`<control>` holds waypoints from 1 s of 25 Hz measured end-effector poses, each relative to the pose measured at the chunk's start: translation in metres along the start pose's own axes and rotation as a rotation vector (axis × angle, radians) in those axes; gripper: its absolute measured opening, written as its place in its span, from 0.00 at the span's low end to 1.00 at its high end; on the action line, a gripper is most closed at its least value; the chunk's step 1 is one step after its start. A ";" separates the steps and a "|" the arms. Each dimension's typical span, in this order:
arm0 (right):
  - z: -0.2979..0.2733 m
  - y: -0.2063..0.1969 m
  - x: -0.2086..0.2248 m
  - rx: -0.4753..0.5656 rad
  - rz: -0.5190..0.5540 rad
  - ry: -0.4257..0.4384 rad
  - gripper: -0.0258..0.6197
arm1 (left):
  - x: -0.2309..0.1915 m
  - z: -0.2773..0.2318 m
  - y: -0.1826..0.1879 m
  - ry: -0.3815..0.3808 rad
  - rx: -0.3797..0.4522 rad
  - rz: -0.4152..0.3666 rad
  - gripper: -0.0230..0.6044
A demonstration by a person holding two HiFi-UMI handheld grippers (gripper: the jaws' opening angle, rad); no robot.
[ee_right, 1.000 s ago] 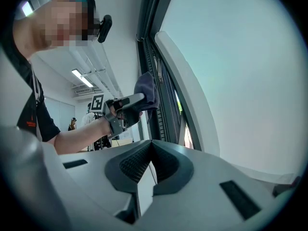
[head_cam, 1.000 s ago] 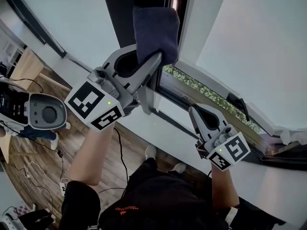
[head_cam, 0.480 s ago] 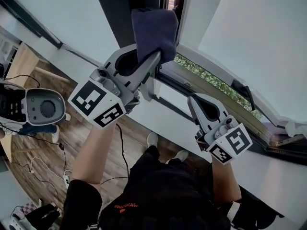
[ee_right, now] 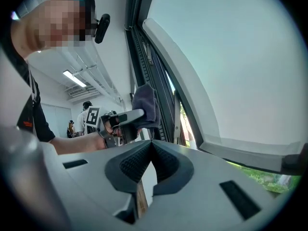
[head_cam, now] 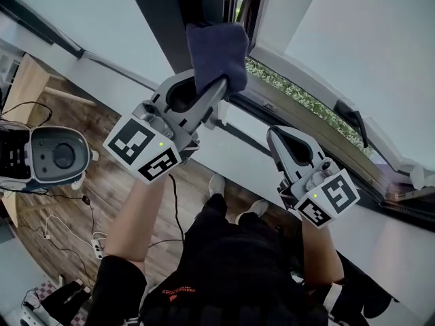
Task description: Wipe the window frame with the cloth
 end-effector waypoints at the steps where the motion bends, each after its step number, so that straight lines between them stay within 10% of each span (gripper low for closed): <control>1: 0.001 -0.003 -0.001 -0.004 -0.003 0.003 0.04 | 0.000 0.001 -0.005 0.003 -0.002 0.007 0.13; 25: -0.016 -0.038 -0.003 -0.091 -0.041 0.005 0.04 | -0.052 0.016 -0.116 0.005 -0.076 0.186 0.13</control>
Point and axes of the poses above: the fingertips, and each gripper's own axes: z backward along the fingers, x to its right, y out of its top, the point moved 1 cm from there along z, backward along the fingers, and after that the axes turned 13 degrees about z, right-handed, at the moved point
